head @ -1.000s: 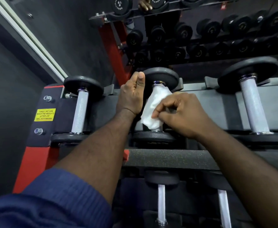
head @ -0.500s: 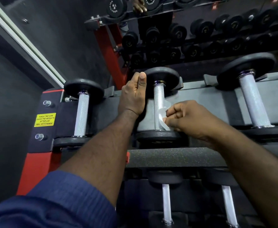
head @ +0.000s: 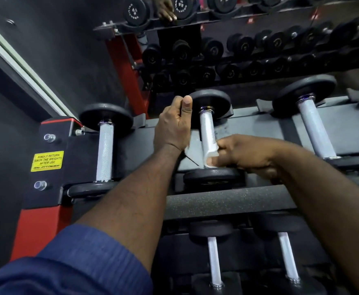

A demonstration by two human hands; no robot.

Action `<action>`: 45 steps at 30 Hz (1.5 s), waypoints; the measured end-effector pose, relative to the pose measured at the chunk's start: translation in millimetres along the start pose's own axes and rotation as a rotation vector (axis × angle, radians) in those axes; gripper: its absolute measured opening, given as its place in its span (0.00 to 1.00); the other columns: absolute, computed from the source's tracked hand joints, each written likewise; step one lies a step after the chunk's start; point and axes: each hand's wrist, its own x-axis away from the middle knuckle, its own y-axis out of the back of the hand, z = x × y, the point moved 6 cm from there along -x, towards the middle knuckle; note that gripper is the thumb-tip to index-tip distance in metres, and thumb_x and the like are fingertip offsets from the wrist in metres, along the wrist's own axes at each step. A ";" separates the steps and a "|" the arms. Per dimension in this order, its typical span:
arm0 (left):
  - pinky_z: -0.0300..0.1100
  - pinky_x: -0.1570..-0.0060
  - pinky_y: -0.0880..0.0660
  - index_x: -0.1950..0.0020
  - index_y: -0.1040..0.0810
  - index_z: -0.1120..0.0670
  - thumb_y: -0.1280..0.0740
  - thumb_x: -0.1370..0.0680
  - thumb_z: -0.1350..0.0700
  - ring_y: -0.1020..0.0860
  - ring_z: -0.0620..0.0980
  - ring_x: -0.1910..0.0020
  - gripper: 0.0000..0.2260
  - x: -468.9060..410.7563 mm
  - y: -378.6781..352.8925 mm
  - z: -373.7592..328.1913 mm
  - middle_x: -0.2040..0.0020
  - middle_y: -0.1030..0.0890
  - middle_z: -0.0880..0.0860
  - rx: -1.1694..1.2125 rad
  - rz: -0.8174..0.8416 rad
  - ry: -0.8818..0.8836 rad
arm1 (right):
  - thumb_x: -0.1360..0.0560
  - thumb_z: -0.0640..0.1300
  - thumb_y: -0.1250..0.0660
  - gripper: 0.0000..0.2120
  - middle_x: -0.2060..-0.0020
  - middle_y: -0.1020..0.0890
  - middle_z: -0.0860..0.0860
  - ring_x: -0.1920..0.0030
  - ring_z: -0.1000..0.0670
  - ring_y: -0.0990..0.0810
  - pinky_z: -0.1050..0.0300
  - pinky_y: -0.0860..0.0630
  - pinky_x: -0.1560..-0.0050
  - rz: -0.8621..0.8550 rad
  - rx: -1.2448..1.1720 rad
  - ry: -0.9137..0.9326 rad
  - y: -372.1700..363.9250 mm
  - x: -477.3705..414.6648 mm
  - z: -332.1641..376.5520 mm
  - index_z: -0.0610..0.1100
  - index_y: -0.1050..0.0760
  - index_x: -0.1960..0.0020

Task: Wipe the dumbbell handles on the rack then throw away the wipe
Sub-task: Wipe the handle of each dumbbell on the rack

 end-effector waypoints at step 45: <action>0.41 0.69 0.38 0.57 0.33 0.43 0.56 0.22 0.28 0.30 0.42 0.71 0.23 4.6 7.0 -10.4 0.72 0.31 0.45 -0.024 -0.124 -0.008 | 0.29 0.31 0.23 0.11 0.78 0.22 0.56 0.76 0.60 0.26 0.65 0.26 0.66 -0.050 0.065 0.120 29.2 11.3 -1.6 0.45 0.21 0.61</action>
